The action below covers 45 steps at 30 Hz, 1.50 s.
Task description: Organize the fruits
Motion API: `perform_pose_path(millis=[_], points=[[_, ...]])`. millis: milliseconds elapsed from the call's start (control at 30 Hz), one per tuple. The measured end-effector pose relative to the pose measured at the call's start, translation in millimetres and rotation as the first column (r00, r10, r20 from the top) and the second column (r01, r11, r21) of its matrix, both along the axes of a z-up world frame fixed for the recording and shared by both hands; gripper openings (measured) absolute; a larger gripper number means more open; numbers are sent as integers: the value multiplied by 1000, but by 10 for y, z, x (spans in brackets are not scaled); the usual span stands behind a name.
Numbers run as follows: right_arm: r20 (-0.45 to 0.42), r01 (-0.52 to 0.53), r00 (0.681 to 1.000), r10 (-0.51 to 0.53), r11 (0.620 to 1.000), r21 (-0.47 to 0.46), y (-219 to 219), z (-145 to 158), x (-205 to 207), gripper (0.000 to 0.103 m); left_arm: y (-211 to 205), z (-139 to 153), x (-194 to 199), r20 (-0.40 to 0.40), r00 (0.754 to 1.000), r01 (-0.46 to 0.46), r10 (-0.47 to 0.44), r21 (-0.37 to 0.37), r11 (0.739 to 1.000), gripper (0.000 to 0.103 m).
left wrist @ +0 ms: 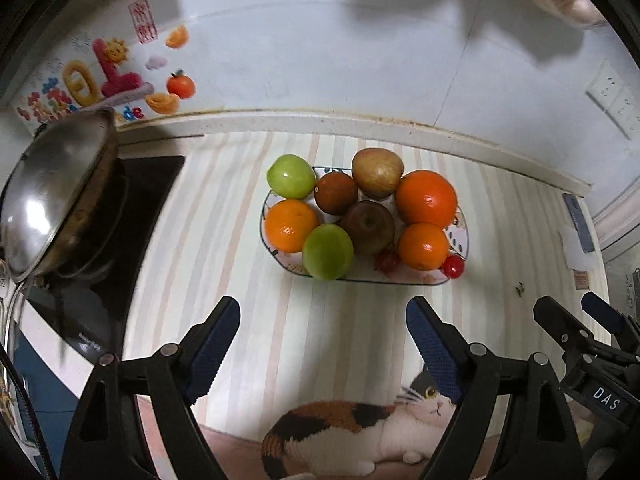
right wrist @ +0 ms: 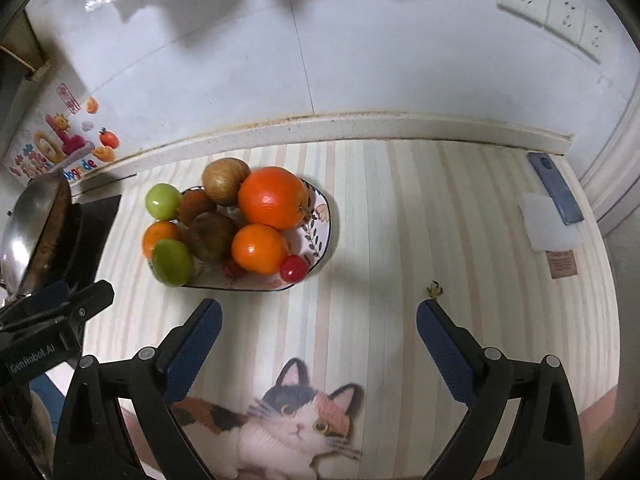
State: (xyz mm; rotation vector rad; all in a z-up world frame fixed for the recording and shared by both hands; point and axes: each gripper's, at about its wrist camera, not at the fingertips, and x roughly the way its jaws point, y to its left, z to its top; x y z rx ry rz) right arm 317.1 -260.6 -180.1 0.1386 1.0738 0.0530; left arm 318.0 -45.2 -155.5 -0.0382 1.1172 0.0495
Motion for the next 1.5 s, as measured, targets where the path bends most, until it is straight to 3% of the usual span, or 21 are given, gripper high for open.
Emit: perform_pose_path(millis=[167, 467, 800, 1067, 1500], points=[[45, 3, 999, -3, 1000, -1, 77, 365, -429, 100, 23, 357, -409, 74, 997, 29, -30, 7, 1000, 85], [168, 59, 984, -55, 998, -18, 250, 1165, -1586, 100, 201, 1061, -1425, 205, 974, 92, -95, 21, 995, 85], [268, 93, 960, -83, 995, -25, 489, 1827, -2698, 101, 433, 1437, -2250, 267, 957, 114, -113, 10, 993, 85], [312, 51, 949, -39, 998, -30, 619, 2083, -2999, 101, 433, 1566, -2500, 302, 949, 97, -91, -6, 995, 85], [288, 13, 958, -14, 1000, 6, 455, 2007, -2904, 101, 385, 1606, -2538, 311, 950, 45, -41, -5, 999, 85]])
